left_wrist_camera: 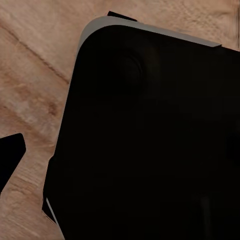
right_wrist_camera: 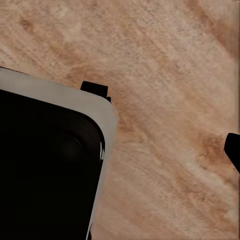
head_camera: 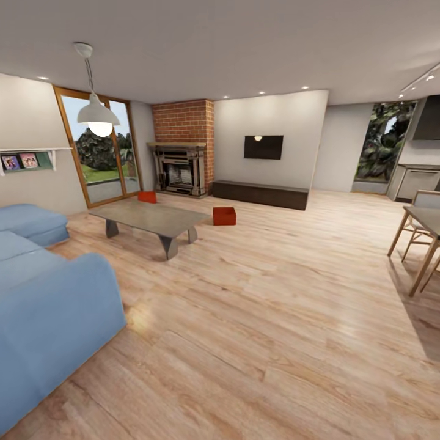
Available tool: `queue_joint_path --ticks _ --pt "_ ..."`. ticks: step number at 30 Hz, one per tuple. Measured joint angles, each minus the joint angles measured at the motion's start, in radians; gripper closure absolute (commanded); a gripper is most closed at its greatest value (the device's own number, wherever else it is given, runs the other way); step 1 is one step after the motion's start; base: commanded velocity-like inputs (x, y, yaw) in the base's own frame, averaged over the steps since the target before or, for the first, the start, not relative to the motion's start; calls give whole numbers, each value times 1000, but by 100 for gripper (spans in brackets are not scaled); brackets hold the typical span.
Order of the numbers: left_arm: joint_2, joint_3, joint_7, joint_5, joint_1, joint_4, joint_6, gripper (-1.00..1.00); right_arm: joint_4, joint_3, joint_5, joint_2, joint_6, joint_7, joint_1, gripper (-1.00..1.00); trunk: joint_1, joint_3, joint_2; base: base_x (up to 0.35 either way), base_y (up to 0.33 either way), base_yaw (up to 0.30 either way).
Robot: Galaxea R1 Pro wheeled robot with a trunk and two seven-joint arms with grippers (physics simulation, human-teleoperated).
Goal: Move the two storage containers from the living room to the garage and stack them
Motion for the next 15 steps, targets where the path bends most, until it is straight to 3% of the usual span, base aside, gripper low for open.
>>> queue_joint_path --ticks 15 --pt "0 0 0 0 0 0 0 -100 0 1 0 0 0 0 0 -100 0 0 0 303 -158 0"
